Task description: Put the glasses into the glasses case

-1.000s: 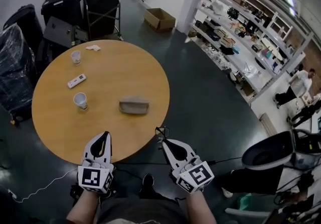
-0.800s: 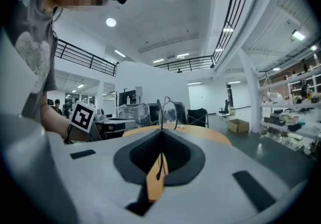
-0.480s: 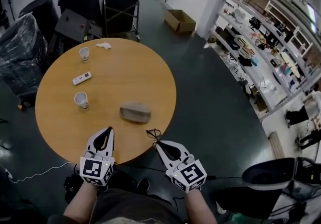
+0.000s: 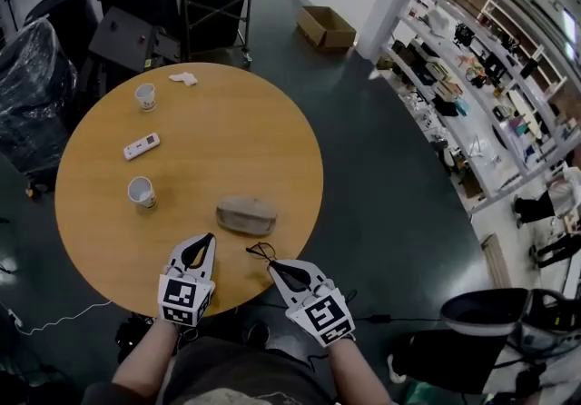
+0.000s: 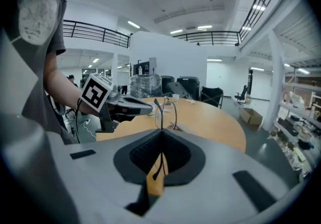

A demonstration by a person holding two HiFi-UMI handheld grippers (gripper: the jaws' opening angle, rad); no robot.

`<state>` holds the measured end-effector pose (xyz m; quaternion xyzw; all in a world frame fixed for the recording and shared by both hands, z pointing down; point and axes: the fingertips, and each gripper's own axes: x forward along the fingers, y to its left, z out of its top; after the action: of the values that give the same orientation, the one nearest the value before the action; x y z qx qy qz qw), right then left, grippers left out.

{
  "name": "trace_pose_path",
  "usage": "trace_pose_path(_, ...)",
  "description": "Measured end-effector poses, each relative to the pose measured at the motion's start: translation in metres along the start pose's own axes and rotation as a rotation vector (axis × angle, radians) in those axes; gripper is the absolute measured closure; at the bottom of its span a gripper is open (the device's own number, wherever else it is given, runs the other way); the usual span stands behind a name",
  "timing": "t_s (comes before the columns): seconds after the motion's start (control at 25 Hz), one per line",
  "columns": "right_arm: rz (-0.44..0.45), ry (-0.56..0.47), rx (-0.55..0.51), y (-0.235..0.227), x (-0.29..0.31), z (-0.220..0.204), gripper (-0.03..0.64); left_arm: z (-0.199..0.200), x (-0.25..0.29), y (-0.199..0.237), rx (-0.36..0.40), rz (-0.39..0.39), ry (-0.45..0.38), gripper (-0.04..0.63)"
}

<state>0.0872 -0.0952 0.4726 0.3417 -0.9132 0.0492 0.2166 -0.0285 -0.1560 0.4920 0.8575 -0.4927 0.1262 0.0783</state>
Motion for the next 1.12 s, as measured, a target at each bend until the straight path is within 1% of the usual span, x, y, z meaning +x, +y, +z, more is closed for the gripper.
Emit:
trace_pose_path(0.2, -0.003, 0.163, 0.015, -0.013, 0.043, -0.031, 0.629, -0.033, 0.046, 0.014, -0.011, -0.058, 0.095, 0.59)
trace_pose_path(0.36, 0.008, 0.27, 0.027, -0.02, 0.069, -0.051, 0.629, -0.057, 0.074, 0.02, -0.05, -0.091, 0.163, 0.589)
trace_pose_path(0.56, 0.016, 0.399, 0.037, -0.031, 0.089, -0.067, 0.629, -0.072, 0.095, 0.024, -0.029, -0.111, 0.211, 0.589)
trace_pose_path(0.68, 0.021, 0.475, 0.03, -0.037, 0.098, -0.075, 0.629, -0.079, 0.101, 0.025, -0.042, -0.114, 0.233, 0.589)
trace_pose_path(0.88, 0.023, 0.549, 0.023, -0.045, 0.107, -0.078, 0.629, -0.083, 0.106, 0.018, -0.081, -0.119, 0.244, 0.59)
trace_pose_path(1.12, 0.019, 0.608, -0.016, -0.051, 0.122, -0.076, 0.629, -0.089, 0.11, 0.017, -0.089, -0.135, 0.257, 0.589)
